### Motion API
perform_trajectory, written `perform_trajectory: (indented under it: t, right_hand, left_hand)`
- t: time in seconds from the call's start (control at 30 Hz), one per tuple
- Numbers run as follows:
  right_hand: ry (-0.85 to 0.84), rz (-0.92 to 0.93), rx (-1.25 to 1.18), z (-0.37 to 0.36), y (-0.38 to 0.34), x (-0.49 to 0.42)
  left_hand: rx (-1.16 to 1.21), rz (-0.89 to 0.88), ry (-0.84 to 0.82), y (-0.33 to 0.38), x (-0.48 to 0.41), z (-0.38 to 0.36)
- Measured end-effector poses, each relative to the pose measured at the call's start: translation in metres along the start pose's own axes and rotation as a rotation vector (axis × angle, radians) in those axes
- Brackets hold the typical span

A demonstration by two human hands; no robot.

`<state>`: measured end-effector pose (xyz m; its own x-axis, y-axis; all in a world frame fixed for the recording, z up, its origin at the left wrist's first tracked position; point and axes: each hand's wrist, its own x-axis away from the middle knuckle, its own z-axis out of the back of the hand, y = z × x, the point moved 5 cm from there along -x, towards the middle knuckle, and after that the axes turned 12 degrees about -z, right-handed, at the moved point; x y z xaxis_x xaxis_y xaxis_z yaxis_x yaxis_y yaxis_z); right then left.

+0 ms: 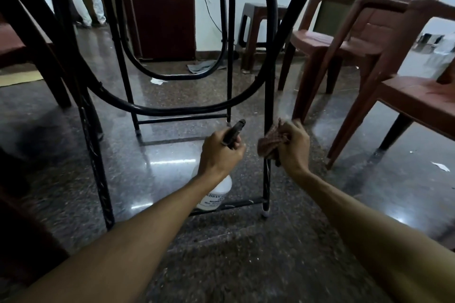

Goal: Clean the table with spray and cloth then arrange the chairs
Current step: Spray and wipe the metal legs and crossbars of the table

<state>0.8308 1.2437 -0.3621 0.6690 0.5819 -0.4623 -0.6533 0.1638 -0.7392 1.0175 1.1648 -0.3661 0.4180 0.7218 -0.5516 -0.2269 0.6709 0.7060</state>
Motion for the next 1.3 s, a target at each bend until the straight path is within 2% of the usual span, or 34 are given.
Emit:
perform_trajectory:
  t: [0.17, 0.4, 0.53, 0.6, 0.67, 0.77, 0.9, 1.03, 1.2, 1.3]
  right_hand:
    - [0.147, -0.097, -0.107, 0.036, 0.009, -0.016]
    - [0.101, -0.147, -0.087, 0.056, 0.047, -0.017]
    - [0.033, -0.152, -0.209, 0.047, 0.034, -0.016]
    - [0.012, -0.109, -0.236, 0.034, 0.022, -0.018]
    - [-0.094, -0.089, -0.245, 0.013, 0.015, -0.011]
    - [-0.244, -0.131, -0.155, -0.029, 0.047, 0.019]
    - [-0.156, -0.142, 0.019, -0.042, 0.078, 0.03]
    - [-0.129, -0.158, -0.18, -0.04, 0.06, 0.009]
    - [-0.214, -0.196, -0.035, -0.051, 0.1, 0.036]
    - [-0.111, -0.19, -0.16, -0.044, 0.08, 0.02]
  left_hand:
    - [-0.005, 0.059, -0.048, -0.004, 0.024, -0.025]
    - [-0.019, 0.186, -0.097, -0.011, 0.053, -0.054]
    - [-0.062, 0.242, -0.13, -0.022, 0.064, -0.061]
    - [-0.065, 0.227, -0.112, -0.026, 0.069, -0.06]
    - [-0.05, 0.2, -0.111, -0.029, 0.072, -0.059]
    - [-0.073, 0.156, -0.1, -0.035, 0.075, -0.057]
    - [-0.056, 0.094, -0.084, -0.045, 0.076, -0.047]
    - [-0.08, 0.077, -0.081, -0.066, 0.077, -0.049]
    - [-0.058, 0.073, -0.1, -0.066, 0.086, -0.053]
    - [-0.083, 0.065, -0.096, -0.07, 0.084, -0.057]
